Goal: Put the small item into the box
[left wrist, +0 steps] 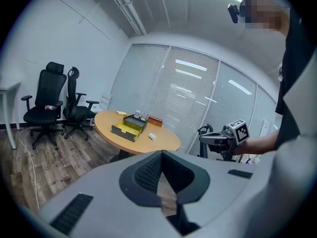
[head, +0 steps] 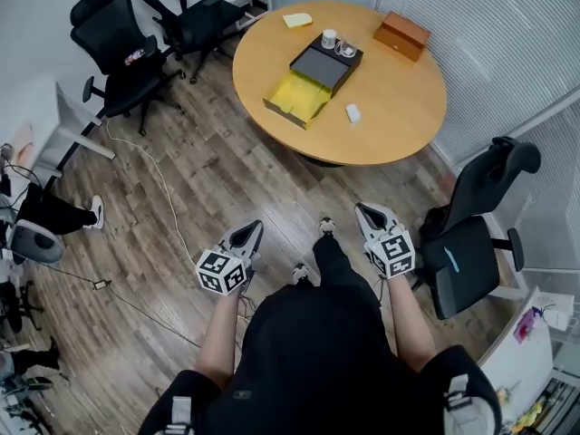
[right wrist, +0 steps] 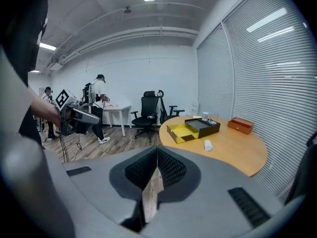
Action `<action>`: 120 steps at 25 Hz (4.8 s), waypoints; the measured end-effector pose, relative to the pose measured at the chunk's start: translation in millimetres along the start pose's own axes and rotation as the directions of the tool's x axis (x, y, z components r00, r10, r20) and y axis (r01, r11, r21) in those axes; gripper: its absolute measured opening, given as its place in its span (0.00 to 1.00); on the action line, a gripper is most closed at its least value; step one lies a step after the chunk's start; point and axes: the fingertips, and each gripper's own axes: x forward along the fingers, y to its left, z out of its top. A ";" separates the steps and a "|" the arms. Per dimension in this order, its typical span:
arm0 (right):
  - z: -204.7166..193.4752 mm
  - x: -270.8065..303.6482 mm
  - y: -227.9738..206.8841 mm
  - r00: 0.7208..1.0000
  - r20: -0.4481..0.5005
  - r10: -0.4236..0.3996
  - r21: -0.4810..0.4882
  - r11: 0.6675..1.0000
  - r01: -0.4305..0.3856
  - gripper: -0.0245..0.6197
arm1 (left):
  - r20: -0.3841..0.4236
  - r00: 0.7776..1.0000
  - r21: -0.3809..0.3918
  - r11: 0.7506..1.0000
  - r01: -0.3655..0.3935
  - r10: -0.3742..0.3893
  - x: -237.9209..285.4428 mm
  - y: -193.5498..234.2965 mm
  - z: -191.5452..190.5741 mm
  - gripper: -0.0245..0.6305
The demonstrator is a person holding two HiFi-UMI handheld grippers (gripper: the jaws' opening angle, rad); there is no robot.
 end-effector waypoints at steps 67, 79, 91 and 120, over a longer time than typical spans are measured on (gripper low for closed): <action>13.3 252.8 -243.3 0.972 -0.196 0.127 -0.018 0.991 -0.133 0.05 | 0.028 0.985 -0.051 0.985 -0.166 0.168 224.1 130.0 146.5 0.05; -29.4 283.2 -257.3 0.928 -0.372 0.005 0.075 0.997 0.025 0.05 | -0.026 1.000 -0.011 1.000 0.000 0.000 276.9 181.7 182.9 0.05; -73.8 300.7 -275.5 0.876 -0.478 -0.063 0.172 0.971 0.164 0.33 | -0.091 0.988 0.020 0.992 0.125 -0.122 316.2 200.6 192.4 0.05; -17.8 324.6 -276.6 0.896 -0.383 -0.222 0.181 0.934 0.309 0.29 | -0.164 0.955 0.023 0.967 0.253 -0.246 337.3 238.2 194.5 0.05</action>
